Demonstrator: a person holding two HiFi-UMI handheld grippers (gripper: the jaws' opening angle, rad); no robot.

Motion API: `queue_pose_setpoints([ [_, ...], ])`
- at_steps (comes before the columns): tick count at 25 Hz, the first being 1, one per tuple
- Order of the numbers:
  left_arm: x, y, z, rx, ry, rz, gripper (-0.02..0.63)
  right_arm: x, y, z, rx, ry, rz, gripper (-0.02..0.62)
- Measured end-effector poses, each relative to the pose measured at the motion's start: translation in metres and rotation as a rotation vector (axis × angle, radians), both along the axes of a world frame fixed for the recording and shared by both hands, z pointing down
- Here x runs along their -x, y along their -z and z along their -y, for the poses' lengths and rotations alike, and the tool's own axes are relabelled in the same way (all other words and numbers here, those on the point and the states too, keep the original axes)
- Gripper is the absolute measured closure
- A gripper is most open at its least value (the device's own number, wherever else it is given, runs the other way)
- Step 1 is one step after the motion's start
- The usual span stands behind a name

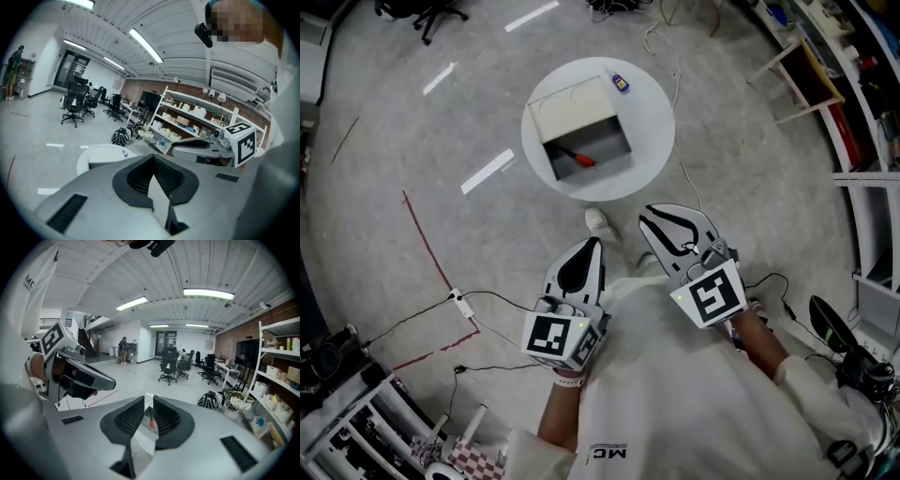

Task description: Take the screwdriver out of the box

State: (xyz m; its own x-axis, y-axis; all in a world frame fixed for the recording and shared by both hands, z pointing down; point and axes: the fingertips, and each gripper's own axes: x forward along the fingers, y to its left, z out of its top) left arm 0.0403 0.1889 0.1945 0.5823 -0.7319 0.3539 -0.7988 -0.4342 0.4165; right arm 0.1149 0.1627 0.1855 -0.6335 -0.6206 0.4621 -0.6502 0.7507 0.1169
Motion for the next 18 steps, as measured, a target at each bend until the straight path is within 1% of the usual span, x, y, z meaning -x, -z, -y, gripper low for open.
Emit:
queue_pose_setpoints([
  [2, 0.016, -0.001, 0.022, 0.006, -0.007, -0.014, 0.595, 0.016, 0.001, 0.023, 0.009, -0.011, 0.002, 0.483],
  [4, 0.032, -0.004, 0.040, 0.014, -0.012, -0.027, 0.595, 0.029, -0.002, 0.041, 0.021, -0.016, -0.020, 0.482],
  [9, 0.058, -0.012, 0.073, 0.026, -0.031, -0.035, 0.595, 0.053, -0.026, 0.076, 0.068, -0.023, -0.063, 0.483],
  [15, 0.066, -0.032, 0.091, 0.084, -0.041, -0.034, 0.595, 0.068, -0.053, 0.100, 0.137, 0.004, -0.103, 0.482],
  [18, 0.062, -0.043, 0.102, 0.094, -0.054, -0.023, 0.595, 0.071, -0.072, 0.111, 0.163, 0.029, -0.126, 0.482],
])
